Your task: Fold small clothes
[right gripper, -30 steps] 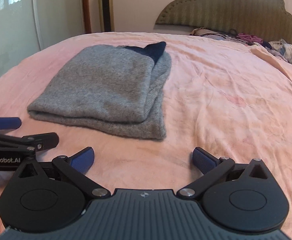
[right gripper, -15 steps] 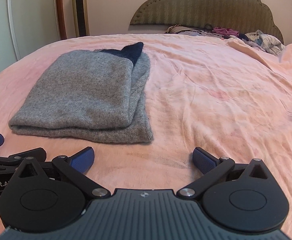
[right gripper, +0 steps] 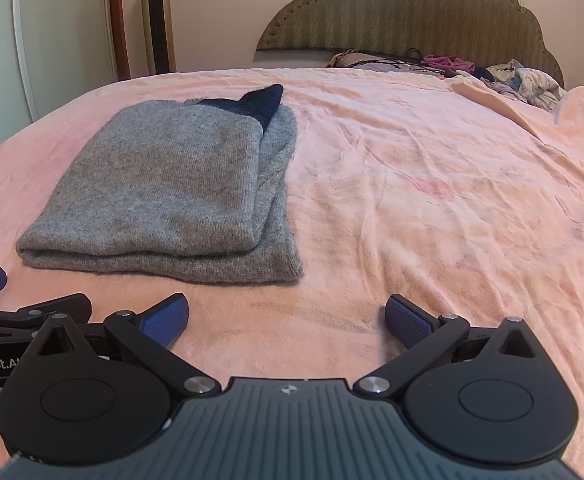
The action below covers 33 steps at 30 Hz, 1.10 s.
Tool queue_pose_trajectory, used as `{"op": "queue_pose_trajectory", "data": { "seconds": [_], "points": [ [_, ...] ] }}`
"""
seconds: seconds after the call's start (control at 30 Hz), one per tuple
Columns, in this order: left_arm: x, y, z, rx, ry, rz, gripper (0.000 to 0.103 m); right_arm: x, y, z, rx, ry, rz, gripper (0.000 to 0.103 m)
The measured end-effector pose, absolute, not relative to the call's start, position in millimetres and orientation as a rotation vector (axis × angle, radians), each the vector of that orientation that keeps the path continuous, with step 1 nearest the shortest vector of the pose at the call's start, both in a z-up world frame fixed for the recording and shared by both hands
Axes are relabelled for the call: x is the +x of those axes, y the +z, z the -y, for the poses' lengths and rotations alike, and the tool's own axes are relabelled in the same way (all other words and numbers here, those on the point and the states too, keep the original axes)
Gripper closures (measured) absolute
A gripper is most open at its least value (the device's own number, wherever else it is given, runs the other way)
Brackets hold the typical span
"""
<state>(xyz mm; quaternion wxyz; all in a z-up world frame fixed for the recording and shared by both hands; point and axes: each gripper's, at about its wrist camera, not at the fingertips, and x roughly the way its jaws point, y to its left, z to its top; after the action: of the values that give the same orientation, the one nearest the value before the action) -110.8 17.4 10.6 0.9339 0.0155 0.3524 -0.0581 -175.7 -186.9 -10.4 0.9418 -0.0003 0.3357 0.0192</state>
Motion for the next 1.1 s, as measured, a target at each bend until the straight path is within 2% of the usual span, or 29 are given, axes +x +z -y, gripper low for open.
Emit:
{"op": "queue_pose_trajectory", "data": {
  "seconds": [1.1],
  "points": [
    [-110.5, 10.6, -16.2, 0.033, -0.118, -0.725, 0.000, -179.2, -10.8, 190.7, -0.005, 0.041, -0.687, 0.000]
  ]
}}
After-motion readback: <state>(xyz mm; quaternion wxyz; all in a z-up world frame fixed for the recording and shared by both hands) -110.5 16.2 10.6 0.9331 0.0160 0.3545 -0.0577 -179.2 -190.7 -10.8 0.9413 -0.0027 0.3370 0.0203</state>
